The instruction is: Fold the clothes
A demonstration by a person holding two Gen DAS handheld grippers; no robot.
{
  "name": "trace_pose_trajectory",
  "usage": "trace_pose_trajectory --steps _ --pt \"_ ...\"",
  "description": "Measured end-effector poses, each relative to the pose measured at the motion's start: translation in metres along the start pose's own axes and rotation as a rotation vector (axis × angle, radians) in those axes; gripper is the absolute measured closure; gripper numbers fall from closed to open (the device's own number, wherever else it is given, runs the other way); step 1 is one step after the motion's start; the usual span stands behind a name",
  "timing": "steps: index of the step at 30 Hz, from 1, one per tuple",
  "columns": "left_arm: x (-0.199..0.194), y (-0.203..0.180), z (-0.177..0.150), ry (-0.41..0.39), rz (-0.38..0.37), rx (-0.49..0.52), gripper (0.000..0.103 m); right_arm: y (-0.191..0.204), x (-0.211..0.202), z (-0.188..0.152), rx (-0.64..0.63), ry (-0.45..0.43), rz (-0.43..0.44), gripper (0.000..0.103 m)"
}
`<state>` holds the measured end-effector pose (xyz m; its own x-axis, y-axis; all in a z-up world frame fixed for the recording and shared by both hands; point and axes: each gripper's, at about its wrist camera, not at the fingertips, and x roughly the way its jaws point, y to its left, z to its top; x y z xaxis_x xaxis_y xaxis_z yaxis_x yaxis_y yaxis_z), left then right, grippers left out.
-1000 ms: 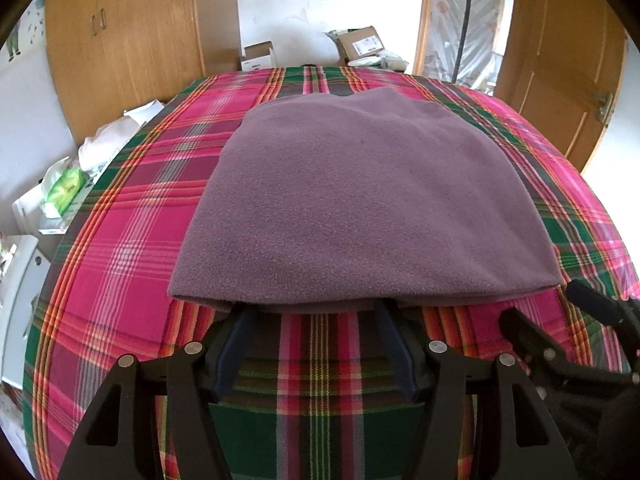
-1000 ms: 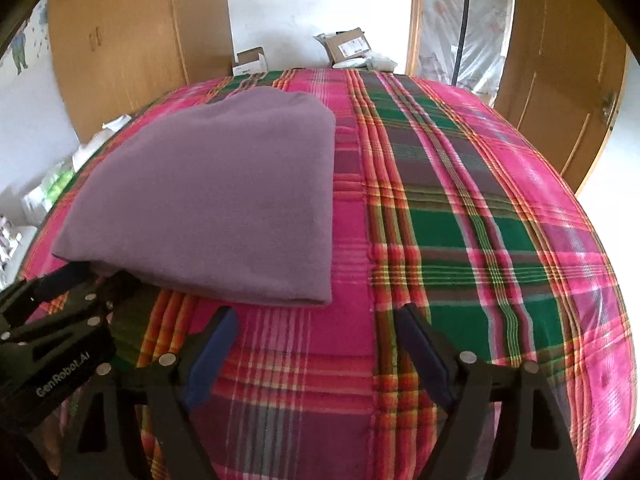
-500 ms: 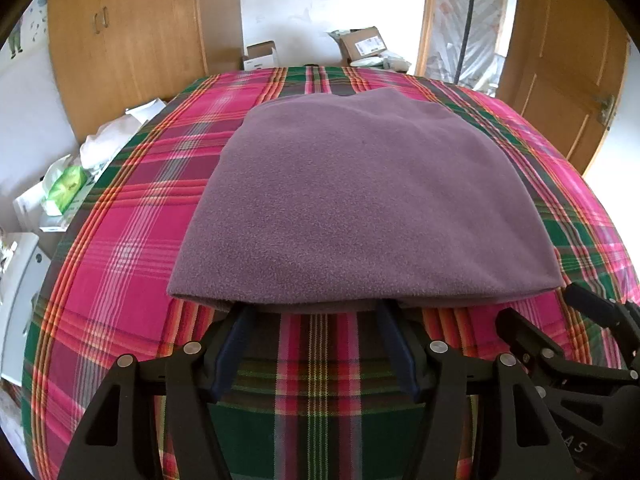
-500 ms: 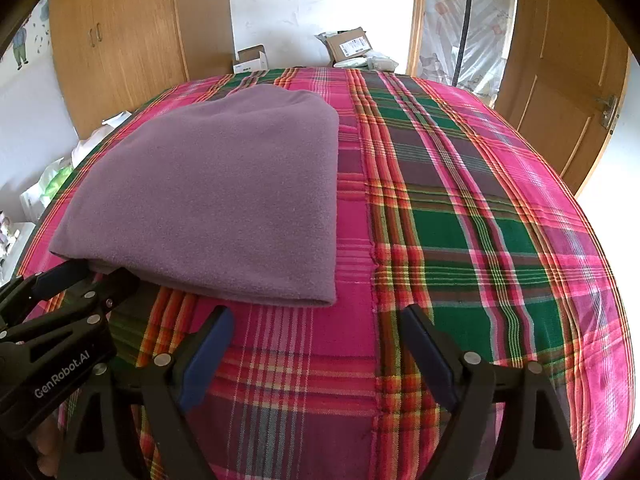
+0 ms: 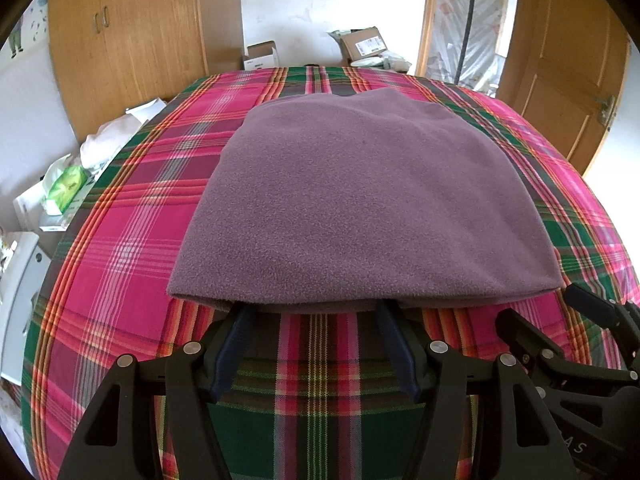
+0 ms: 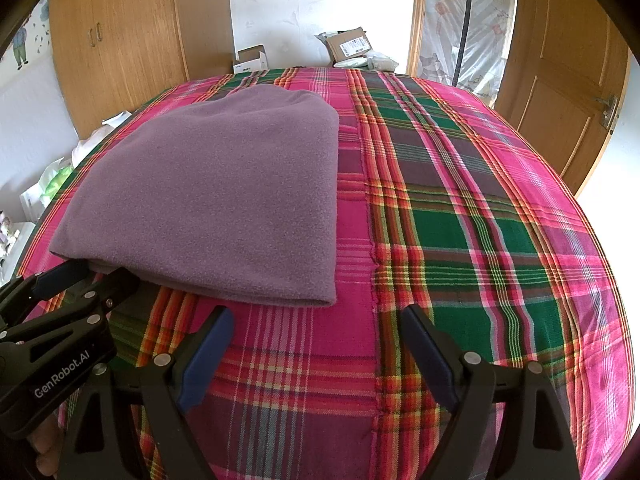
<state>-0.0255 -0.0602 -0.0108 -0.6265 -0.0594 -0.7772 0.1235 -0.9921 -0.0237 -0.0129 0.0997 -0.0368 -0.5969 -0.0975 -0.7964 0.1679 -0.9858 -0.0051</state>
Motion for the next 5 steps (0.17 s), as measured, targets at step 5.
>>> trace_pose_trajectory --steps 5 --pt "0.0002 0.0002 0.0004 0.0 0.0 0.0 0.038 0.0 -0.0001 0.0 0.0 0.0 0.0 0.017"
